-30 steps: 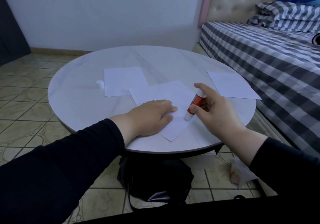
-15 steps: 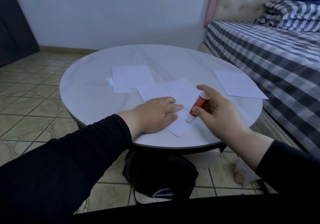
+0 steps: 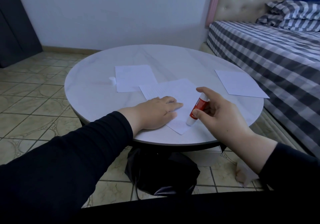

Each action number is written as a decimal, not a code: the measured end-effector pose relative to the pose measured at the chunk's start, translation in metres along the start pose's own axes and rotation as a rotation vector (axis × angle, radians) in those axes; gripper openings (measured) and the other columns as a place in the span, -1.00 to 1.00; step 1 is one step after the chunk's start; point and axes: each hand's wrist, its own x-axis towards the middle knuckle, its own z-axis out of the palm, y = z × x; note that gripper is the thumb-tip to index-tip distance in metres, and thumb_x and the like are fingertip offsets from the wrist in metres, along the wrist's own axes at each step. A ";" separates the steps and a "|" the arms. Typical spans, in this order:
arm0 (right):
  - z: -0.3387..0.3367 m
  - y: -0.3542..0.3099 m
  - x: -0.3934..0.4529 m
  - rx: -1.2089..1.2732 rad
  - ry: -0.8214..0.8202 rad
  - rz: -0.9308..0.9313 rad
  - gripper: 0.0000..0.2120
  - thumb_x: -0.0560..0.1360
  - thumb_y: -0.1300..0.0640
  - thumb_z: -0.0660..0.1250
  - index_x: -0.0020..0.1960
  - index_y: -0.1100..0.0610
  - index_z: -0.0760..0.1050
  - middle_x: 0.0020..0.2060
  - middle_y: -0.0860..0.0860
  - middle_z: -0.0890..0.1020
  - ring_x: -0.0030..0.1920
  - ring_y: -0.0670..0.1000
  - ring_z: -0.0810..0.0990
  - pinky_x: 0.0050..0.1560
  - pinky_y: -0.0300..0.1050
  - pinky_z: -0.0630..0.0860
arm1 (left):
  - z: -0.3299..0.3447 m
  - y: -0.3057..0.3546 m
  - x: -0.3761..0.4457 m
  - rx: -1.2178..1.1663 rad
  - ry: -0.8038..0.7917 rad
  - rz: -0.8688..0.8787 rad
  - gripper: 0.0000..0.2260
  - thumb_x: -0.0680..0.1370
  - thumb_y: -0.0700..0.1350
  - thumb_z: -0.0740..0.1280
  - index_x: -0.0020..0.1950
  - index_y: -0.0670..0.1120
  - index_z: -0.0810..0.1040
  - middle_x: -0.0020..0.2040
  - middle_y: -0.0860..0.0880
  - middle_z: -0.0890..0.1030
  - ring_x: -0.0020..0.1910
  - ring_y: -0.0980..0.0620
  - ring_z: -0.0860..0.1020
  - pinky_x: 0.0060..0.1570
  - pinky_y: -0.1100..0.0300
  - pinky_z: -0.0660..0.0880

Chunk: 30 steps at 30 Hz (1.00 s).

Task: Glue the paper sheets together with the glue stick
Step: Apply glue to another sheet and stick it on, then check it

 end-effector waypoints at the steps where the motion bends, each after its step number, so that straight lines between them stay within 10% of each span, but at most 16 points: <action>1: -0.001 0.000 0.001 -0.007 0.009 0.005 -0.49 0.46 0.15 0.41 0.34 -0.17 0.39 -0.25 -0.12 0.60 -0.22 -0.17 0.57 -0.13 -0.42 0.45 | 0.000 0.001 -0.001 -0.001 0.005 0.004 -0.57 0.68 0.04 0.01 0.56 0.09 0.13 0.55 0.05 0.15 0.52 0.07 0.12 0.52 0.05 -0.05; 21: 0.008 -0.013 -0.009 0.131 -0.089 -0.005 -0.50 0.46 0.20 0.42 0.30 -0.19 0.41 -0.35 -0.24 0.60 -0.33 -0.20 0.54 -0.17 -0.46 0.41 | -0.002 0.005 -0.007 -0.005 -0.008 -0.020 -0.57 0.69 0.02 -0.02 0.57 0.10 0.07 0.59 0.10 0.05 0.56 0.14 -0.07 0.53 0.05 -0.14; 30: -0.024 0.027 0.063 0.283 0.194 0.174 -0.56 0.48 0.17 0.40 0.27 -0.16 0.43 -0.42 -0.08 0.62 -0.21 -0.05 0.71 0.13 0.06 0.56 | -0.007 -0.006 0.001 -0.125 -0.028 0.004 -0.56 0.66 -0.10 0.11 0.53 0.14 0.20 0.56 0.16 0.13 0.54 0.24 -0.03 0.51 0.17 -0.19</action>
